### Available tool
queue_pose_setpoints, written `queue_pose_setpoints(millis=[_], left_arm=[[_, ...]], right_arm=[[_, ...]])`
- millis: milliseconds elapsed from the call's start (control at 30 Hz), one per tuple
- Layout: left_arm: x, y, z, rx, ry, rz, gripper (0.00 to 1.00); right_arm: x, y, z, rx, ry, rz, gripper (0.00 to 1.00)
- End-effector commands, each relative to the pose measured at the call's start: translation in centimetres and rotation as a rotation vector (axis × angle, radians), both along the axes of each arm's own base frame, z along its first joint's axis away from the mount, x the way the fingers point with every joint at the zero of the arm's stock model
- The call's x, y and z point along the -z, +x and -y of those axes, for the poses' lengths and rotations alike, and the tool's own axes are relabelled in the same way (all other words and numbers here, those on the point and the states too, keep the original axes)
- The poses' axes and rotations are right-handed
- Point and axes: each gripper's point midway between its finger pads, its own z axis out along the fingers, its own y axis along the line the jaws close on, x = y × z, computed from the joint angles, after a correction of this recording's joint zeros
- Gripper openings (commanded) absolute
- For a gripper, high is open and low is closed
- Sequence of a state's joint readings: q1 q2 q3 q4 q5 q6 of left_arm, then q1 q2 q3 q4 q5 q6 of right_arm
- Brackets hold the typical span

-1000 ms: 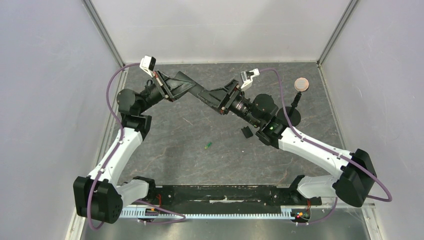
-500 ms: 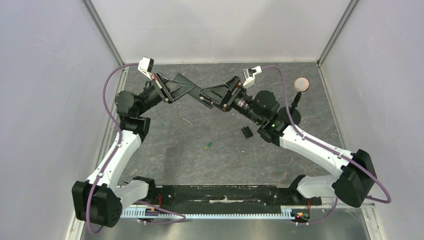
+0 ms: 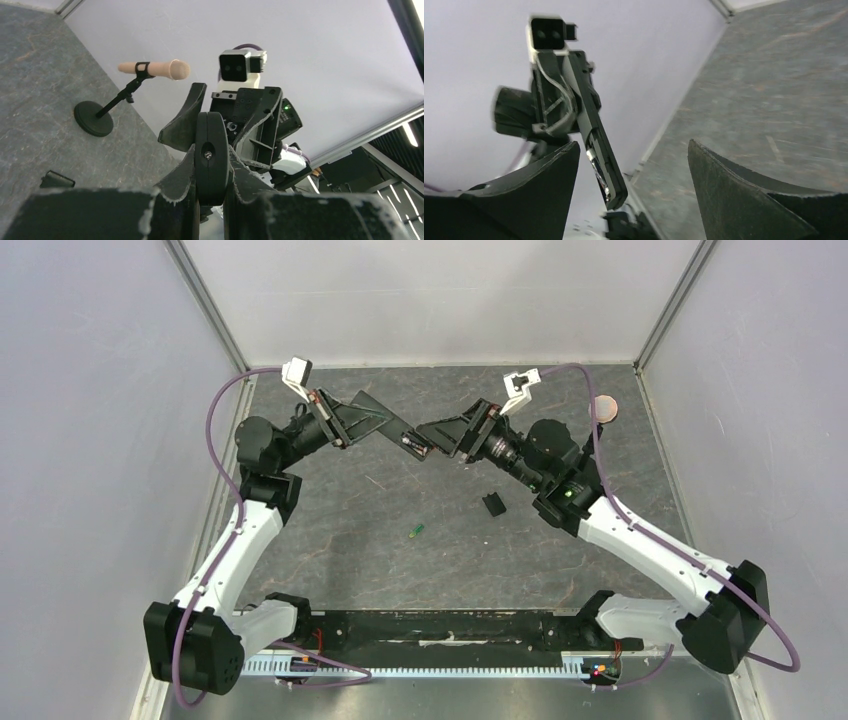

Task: Load the batteries into the remote control

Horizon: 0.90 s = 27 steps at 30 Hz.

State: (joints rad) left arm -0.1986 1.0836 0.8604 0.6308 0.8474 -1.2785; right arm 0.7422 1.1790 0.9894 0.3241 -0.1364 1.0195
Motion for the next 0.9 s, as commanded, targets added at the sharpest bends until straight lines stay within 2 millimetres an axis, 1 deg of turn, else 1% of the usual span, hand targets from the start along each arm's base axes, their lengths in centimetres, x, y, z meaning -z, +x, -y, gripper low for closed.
queue_pose_setpoints(millis=[0, 67, 200, 400, 533, 633, 733, 767, 800, 867], left_arm=[[1.5, 0.6, -0.1, -0.043, 0.101, 0.010, 0.02], [3.1, 1.4, -0.3, -0.076, 0.155, -0.034, 0.02], [7.4, 3.0, -0.7, -0.126, 0.271, -0.156, 0.02], [13.0, 4.2, -0.8, -0.114, 0.380, -0.303, 0.02], [15.3, 4.8, -0.8, -0.098, 0.442, -0.339, 0.02], [16.7, 5.1, -0.8, -0.082, 0.476, -0.374, 0.02], [17.7, 5.4, -0.6, -0.055, 0.489, -0.402, 0.02], [17.9, 5.5, -0.4, -0.042, 0.491, -0.404, 0.02], [18.1, 5.5, -0.4, -0.033, 0.495, -0.409, 0.02], [18.3, 5.6, -0.3, -0.017, 0.504, -0.406, 0.02]], right_arm=[[0.0, 1.0, 0.7, 0.051, -0.210, 0.151, 0.82], [1.1, 1.5, 1.0, 0.063, -0.310, 0.182, 0.82], [3.6, 2.1, 1.2, 0.058, -0.452, 0.225, 0.81], [8.7, 2.2, -0.3, -0.069, -0.619, 0.301, 0.74], [12.5, 2.5, -1.4, -0.150, -0.725, 0.342, 0.68], [14.7, 2.4, -2.3, -0.214, -0.764, 0.356, 0.65], [16.3, 1.9, -3.4, -0.285, -0.772, 0.377, 0.60], [16.9, 1.7, -3.7, -0.310, -0.776, 0.381, 0.56], [17.2, 1.6, -3.9, -0.328, -0.777, 0.389, 0.54], [17.9, 1.4, -4.3, -0.356, -0.781, 0.390, 0.52]])
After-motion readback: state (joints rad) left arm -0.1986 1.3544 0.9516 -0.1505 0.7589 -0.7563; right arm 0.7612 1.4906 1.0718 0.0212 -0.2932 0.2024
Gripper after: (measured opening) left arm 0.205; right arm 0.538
